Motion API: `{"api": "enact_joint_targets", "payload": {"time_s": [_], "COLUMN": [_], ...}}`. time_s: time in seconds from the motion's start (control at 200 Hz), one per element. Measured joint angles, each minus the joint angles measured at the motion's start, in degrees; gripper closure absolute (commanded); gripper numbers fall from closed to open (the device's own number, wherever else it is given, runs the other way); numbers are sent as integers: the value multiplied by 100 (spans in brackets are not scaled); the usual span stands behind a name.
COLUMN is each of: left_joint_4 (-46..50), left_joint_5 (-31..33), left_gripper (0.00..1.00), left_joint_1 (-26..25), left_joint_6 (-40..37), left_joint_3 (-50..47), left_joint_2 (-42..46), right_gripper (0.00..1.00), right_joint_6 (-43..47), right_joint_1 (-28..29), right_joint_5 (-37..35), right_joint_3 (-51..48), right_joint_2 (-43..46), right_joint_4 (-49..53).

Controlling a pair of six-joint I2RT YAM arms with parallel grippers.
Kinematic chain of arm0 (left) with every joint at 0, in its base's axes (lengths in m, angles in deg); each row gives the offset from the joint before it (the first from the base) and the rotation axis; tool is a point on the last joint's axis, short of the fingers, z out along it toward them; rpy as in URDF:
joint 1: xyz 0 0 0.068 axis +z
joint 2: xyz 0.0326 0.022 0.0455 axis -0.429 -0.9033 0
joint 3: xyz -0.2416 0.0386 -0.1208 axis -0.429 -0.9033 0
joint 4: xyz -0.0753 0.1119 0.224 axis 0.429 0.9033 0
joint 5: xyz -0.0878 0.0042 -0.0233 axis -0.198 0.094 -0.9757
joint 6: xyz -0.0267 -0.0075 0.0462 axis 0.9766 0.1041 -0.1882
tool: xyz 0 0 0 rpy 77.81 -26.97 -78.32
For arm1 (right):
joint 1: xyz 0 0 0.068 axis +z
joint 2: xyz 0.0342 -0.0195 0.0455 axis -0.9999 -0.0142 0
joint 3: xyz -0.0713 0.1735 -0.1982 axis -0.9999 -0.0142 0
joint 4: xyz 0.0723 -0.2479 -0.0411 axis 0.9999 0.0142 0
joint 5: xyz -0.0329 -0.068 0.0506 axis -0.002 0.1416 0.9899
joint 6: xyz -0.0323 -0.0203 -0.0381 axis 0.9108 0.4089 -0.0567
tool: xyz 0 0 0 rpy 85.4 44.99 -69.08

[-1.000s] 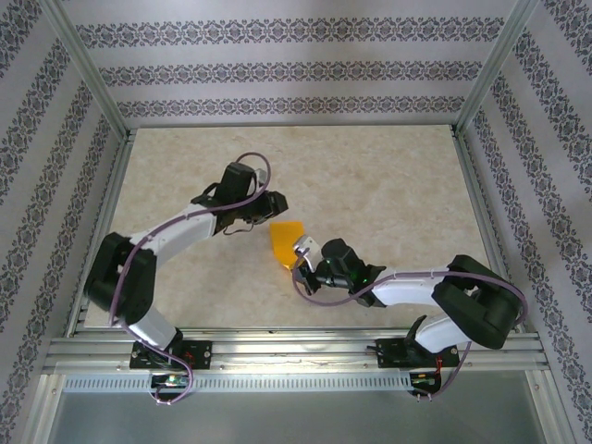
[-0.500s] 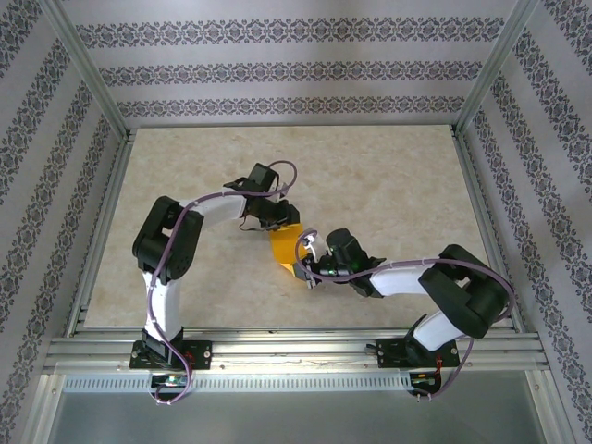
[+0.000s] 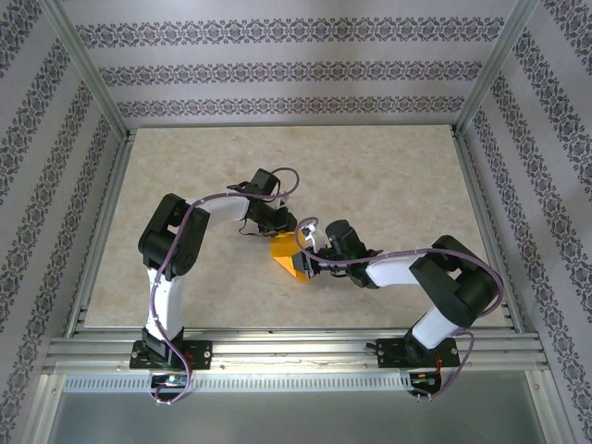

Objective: Fold a paper plane with a square sheet of paper (pick it up from the middle)
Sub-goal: Third fold the triangle at the center of the table.

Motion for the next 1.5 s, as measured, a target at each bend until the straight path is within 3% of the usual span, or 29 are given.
{"api": "enact_joint_targets", "payload": {"time_s": [0.729, 1.499], "left_joint_4": [-79, -188], "left_joint_5": [-7, -7], "left_gripper": [75, 76], "left_joint_1": [-9, -11], "left_joint_6": [-59, -15], "left_joint_3": [-63, -157], "left_joint_2": [11, 61], "right_gripper": [100, 100], "right_joint_6": [-39, 63], "right_joint_1": [-164, -164], "right_joint_5": [-673, -887], "right_joint_3": [136, 173], "right_joint_2": [-236, -424], "right_joint_4": [323, 426]}}
